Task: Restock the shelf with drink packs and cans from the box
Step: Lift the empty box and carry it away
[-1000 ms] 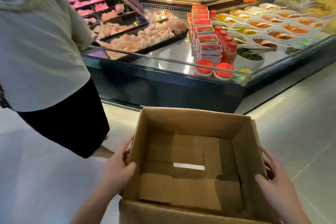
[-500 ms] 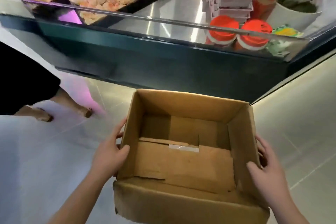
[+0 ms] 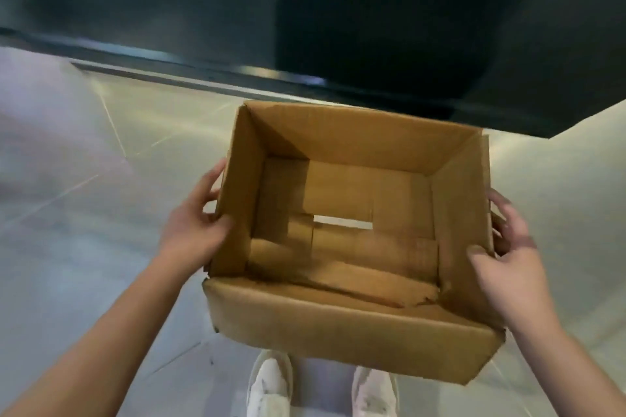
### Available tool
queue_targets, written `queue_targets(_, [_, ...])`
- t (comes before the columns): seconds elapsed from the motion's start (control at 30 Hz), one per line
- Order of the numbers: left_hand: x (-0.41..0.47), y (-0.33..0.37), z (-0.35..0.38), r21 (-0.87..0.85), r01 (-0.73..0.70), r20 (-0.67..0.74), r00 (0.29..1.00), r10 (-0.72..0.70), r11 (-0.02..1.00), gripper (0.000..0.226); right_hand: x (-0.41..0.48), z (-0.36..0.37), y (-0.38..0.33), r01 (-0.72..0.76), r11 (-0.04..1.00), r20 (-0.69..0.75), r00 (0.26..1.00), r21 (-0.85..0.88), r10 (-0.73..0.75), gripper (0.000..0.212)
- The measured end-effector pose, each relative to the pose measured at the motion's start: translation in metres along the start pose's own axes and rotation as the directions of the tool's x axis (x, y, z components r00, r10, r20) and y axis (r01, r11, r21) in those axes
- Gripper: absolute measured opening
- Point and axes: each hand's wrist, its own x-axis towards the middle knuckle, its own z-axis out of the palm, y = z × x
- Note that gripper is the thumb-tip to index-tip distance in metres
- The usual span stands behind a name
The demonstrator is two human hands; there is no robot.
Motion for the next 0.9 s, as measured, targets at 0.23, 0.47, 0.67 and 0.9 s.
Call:
queue_targets(0.23, [0.077, -0.092, 0.081, -0.062, 0.003, 0.010, 1.000, -0.002, 0.998, 0.086, 0.074, 0.075, 0.098, 0.079, 0.993, -0.027, 0.997, 0.091, -0.077, 0.087])
queue_targets(0.47, [0.106, -0.125, 0.119, -0.065, -0.070, 0.020, 0.997, 0.071, 0.995, 0.081, 0.103, 0.111, 0.133, 0.137, 0.986, -0.095, 0.987, 0.090, -0.129, 0.087])
queue_targets(0.67, [0.120, -0.133, 0.122, -0.039, -0.078, 0.033, 0.996, 0.079, 0.996, 0.077, 0.110, 0.115, 0.138, 0.174, 0.982, -0.074, 0.983, 0.070, -0.169, 0.083])
queue_targets(0.9, [0.120, -0.137, 0.123, 0.006, -0.081, -0.008, 0.997, 0.081, 0.997, 0.071, 0.113, 0.115, 0.135, 0.207, 0.973, -0.064, 0.977, 0.101, -0.202, 0.079])
